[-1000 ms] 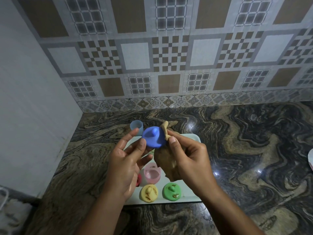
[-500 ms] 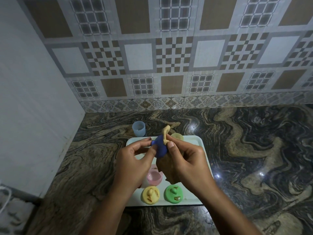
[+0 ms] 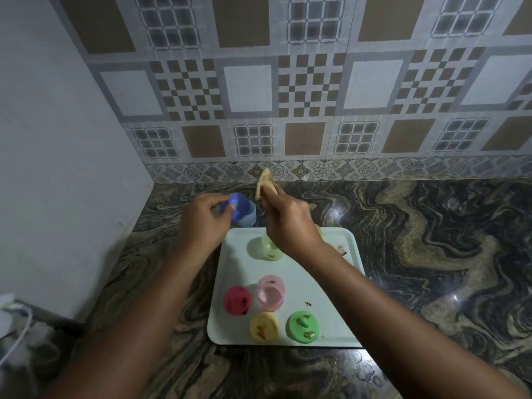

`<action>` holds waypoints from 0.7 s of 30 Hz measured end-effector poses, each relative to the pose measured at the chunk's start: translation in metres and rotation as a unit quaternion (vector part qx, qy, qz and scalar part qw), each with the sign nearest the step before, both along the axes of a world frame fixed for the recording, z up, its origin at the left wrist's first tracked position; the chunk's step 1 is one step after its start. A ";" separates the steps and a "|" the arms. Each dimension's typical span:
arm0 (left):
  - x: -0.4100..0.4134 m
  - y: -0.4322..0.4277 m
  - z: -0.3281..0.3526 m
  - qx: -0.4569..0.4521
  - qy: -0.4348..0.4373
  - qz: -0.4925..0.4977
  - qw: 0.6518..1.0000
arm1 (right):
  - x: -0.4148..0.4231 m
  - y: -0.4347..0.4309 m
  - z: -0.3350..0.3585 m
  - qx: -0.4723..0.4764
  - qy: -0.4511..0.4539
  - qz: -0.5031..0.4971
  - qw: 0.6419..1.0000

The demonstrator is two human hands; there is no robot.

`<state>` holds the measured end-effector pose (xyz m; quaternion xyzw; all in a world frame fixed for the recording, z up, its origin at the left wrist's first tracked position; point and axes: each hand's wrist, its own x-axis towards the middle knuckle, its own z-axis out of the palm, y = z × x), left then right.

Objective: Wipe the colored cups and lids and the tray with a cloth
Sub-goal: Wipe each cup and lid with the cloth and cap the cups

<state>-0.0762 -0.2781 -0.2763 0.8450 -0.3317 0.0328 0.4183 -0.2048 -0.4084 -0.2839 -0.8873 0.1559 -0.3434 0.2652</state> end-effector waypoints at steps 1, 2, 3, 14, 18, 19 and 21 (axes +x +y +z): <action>0.008 -0.005 -0.001 0.022 -0.003 -0.001 1.000 | 0.012 -0.006 -0.006 -0.016 0.016 0.005 1.000; 0.016 -0.011 -0.004 0.040 -0.007 -0.001 0.999 | 0.023 -0.011 -0.011 -0.025 0.034 0.011 0.999; 0.025 -0.017 -0.007 0.059 -0.007 0.002 0.998 | 0.032 -0.016 -0.015 -0.026 0.053 0.015 0.998; 0.067 -0.079 -0.053 0.204 -0.012 0.014 0.979 | 0.089 -0.055 -0.056 0.031 0.168 -0.013 0.985; 0.076 -0.088 -0.072 0.211 0.007 -0.025 0.977 | 0.097 -0.064 -0.070 0.051 0.154 -0.030 0.986; 0.078 -0.089 -0.076 0.208 0.013 -0.032 0.977 | 0.098 -0.066 -0.073 0.055 0.146 -0.032 0.987; 0.080 -0.090 -0.082 0.206 0.017 -0.041 0.977 | 0.099 -0.068 -0.077 0.059 0.132 -0.032 0.989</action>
